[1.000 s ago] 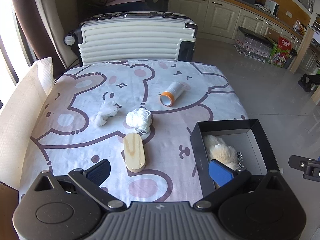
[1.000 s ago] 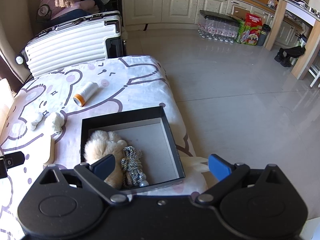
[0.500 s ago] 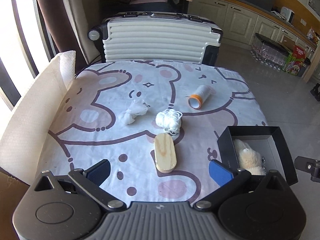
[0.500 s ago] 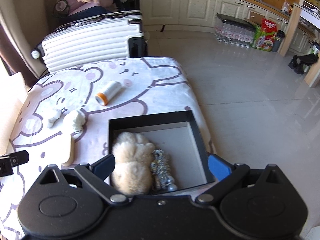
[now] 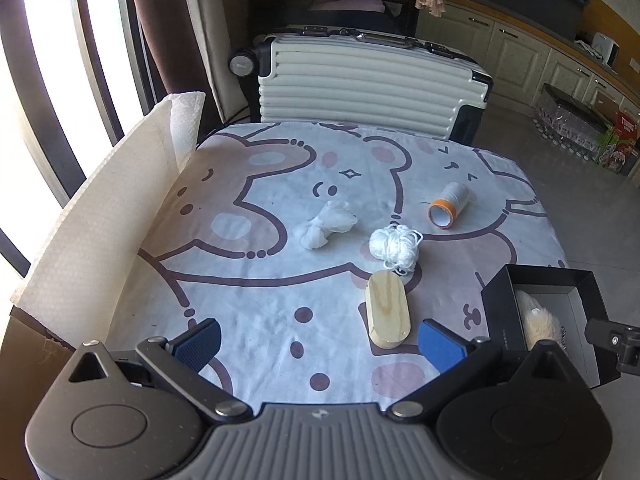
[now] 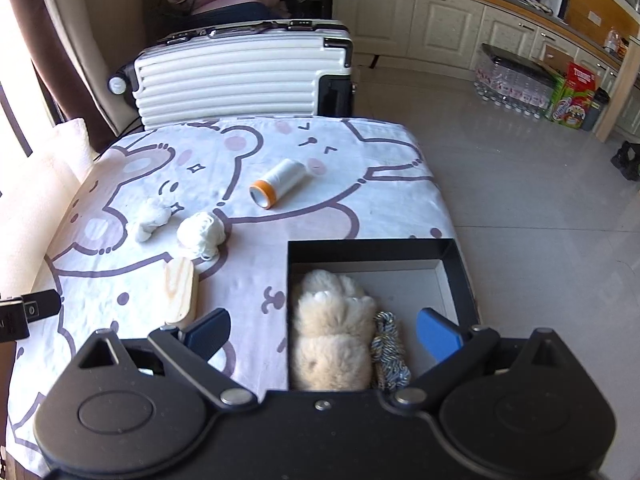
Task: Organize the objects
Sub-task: 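Withdraw both open tools up from the black box, then move the right tool to the white-orange roll while the left tool approaches the wooden board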
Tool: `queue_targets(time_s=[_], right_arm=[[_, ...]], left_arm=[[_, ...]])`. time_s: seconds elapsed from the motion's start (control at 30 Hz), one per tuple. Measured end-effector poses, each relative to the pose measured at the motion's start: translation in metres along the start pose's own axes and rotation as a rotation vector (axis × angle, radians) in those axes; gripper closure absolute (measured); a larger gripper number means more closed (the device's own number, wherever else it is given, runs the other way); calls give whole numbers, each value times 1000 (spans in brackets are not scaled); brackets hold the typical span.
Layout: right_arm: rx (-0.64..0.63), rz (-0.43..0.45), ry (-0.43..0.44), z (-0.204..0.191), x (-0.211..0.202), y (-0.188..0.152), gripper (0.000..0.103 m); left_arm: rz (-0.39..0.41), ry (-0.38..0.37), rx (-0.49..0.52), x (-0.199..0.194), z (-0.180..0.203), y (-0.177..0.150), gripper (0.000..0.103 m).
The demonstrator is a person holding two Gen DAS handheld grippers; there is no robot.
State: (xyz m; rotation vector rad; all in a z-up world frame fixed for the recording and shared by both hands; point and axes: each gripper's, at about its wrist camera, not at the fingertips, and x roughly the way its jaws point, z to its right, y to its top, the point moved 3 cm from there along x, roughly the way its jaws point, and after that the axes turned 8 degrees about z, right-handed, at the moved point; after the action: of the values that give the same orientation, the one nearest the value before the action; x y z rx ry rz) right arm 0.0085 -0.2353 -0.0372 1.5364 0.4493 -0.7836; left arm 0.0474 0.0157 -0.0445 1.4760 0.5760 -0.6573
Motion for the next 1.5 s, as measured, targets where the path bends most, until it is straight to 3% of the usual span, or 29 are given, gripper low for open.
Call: queue_targets(time_s=[1.13,1.5], right_arm=[[-14,80,59,-14,-2,6,0],[5,105,81,-12,-4,19,0]], left_arm=[[26,10,82,3,11,5,0],[32,-13,46,7,19,11,0]])
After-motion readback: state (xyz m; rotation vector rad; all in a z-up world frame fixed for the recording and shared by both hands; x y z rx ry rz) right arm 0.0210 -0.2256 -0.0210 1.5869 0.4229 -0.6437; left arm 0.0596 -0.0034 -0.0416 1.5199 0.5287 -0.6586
